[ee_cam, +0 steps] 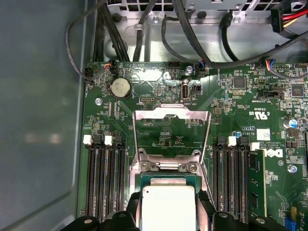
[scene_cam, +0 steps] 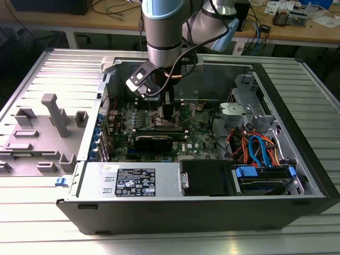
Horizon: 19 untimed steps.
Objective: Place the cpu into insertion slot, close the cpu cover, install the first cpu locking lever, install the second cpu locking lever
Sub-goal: 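Place the cpu into insertion slot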
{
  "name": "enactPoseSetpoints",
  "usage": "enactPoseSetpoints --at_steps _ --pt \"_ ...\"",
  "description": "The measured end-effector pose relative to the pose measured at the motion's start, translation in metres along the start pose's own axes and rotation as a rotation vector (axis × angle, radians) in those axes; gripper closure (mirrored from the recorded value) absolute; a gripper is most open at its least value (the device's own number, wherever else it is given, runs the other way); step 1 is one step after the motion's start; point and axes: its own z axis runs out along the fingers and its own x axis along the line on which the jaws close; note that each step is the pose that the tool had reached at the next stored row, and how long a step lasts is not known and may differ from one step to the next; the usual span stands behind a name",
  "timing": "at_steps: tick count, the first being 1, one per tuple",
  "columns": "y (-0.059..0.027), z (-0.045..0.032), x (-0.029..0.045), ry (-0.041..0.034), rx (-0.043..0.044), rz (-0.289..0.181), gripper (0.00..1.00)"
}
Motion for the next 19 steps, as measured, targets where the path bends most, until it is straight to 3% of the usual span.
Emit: enactPoseSetpoints --at_steps 7,19 --pt "-0.003 0.002 0.0 0.0 0.0 0.0 0.45" --pt "-0.0058 0.0137 -0.0002 -0.0001 0.0001 0.0 0.45"
